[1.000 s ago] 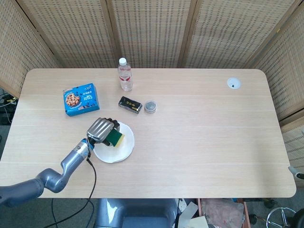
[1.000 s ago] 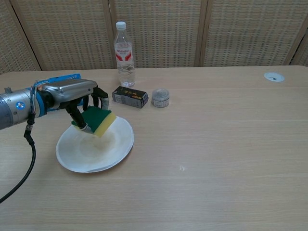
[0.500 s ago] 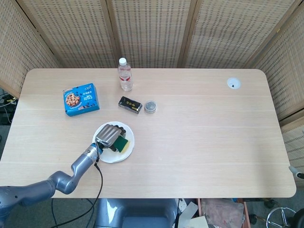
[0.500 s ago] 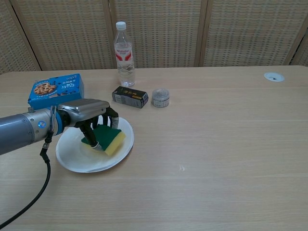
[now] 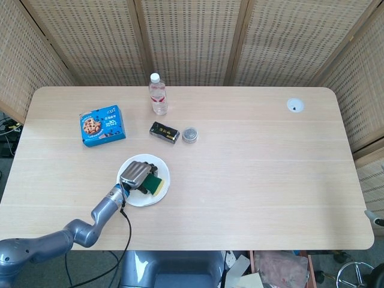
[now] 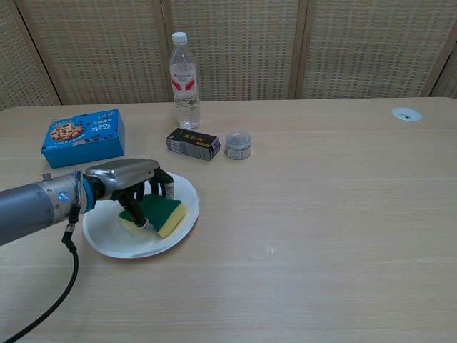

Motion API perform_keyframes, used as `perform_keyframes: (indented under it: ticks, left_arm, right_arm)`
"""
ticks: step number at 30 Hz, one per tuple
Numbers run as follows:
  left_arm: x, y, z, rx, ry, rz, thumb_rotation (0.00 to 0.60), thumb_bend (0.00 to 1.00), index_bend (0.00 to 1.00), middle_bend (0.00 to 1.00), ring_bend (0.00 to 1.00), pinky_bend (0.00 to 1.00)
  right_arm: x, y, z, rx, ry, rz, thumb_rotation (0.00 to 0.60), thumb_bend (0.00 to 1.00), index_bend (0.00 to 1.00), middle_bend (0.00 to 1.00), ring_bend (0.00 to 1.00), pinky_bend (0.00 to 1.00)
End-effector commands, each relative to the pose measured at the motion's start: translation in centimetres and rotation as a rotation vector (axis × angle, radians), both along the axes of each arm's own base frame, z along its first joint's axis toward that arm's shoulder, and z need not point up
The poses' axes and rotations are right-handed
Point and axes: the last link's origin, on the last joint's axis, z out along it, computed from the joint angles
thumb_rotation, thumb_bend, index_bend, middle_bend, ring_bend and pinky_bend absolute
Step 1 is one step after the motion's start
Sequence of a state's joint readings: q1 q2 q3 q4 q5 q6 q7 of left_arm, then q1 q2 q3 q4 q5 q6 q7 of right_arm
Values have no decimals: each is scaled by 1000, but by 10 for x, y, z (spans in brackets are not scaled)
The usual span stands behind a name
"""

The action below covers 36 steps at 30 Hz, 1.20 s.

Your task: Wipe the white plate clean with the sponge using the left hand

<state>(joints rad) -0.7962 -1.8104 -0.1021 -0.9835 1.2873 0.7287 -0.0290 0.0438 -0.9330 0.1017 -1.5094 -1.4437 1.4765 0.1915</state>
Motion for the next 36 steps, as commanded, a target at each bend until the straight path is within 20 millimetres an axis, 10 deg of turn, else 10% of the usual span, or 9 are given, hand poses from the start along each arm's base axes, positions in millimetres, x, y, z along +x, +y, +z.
perform_keyframes:
  ticks: [1, 20, 36]
  left_arm:
    - [-2, -2, -3, -8, 5, -5, 600, 205, 707, 425, 369, 452]
    - [-6, 17, 49, 92, -65, 0, 600, 205, 707, 426, 372, 454]
    - [-20, 7, 23, 4, 8, 19, 600, 205, 711, 426, 372, 455]
  right_arm:
    - [0, 0, 0, -1, 0, 0, 600, 0, 0, 0, 0, 0]
    - [2, 2, 1, -2, -6, 9, 600, 0, 0, 0, 0, 0]
    - [1, 0, -1, 3, 0, 2, 600, 0, 0, 0, 0, 0]
